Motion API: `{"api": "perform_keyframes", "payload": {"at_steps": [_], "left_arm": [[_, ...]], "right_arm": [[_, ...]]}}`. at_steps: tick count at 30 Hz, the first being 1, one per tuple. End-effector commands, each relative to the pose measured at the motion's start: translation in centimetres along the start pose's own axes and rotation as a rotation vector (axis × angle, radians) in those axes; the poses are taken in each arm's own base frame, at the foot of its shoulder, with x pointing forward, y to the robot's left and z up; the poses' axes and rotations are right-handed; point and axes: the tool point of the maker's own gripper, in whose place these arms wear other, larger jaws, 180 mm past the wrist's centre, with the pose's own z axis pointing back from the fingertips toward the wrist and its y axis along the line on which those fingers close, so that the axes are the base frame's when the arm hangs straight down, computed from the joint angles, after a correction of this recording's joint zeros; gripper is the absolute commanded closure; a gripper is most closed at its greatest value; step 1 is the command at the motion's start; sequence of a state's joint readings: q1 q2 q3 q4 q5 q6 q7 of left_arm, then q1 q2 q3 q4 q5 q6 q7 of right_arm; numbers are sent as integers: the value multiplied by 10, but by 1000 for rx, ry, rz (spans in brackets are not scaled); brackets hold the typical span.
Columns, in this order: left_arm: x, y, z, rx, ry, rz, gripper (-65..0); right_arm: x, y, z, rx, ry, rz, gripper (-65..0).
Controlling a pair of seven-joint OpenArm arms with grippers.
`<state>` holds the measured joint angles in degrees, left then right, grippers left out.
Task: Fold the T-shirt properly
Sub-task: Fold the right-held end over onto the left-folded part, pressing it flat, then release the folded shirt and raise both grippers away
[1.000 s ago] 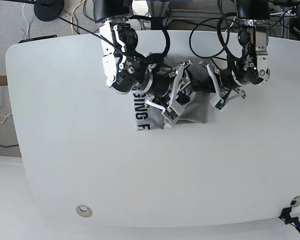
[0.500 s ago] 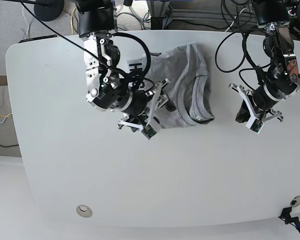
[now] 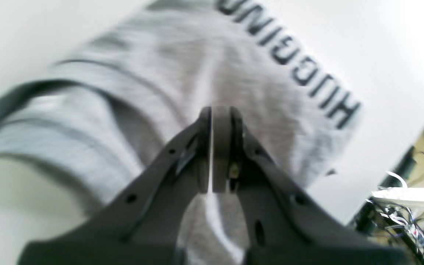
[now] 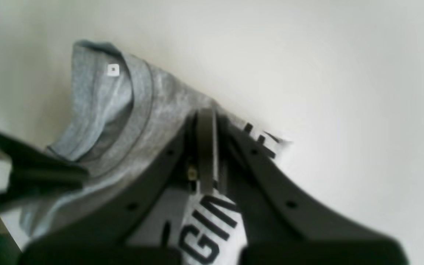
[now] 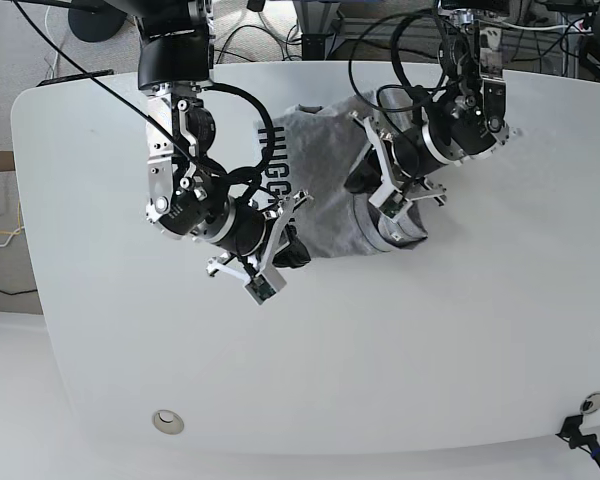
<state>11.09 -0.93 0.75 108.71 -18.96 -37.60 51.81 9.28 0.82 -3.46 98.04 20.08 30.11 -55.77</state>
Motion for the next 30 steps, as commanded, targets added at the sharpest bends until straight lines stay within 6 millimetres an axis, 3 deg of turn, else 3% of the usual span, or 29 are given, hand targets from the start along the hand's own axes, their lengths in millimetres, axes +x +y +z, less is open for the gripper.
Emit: {"api": "perform_keyframes", "payload": {"at_steps": [1, 4, 7, 11, 14, 18, 21, 27, 30], "left_arm": [[6, -2, 0, -8, -31, 1, 0], [-9, -11, -8, -44, 12, 18, 0], [-33, -7, -12, -55, 78, 37, 0], [-56, -5, -20, -74, 141, 68, 0], [-60, 14, -21, -53, 170, 54, 0], [-54, 46, -27, -21, 194, 26, 0], [-46, 68, -34, -8, 210, 5, 0], [-12, 94, -51, 0, 193, -31, 0], [12, 100, -52, 11, 134, -51, 0]], "right_arm": [[11, -5, -9, 4, -33, -30, 0], [3, -2, -23, 27, -21, -72, 0], [-6, -4, -33, 39, -43, -120, 0], [-35, -9, -50, 48, -13, -195, 0], [-57, -21, -49, 24, -15, -226, 0], [-80, -35, -29, -18, 8, -211, 0], [-88, -35, -9, -40, 7, -169, 0], [-94, -4, 23, -38, -22, -122, 0], [-86, 4, 31, -36, -48, -103, 0]]}}
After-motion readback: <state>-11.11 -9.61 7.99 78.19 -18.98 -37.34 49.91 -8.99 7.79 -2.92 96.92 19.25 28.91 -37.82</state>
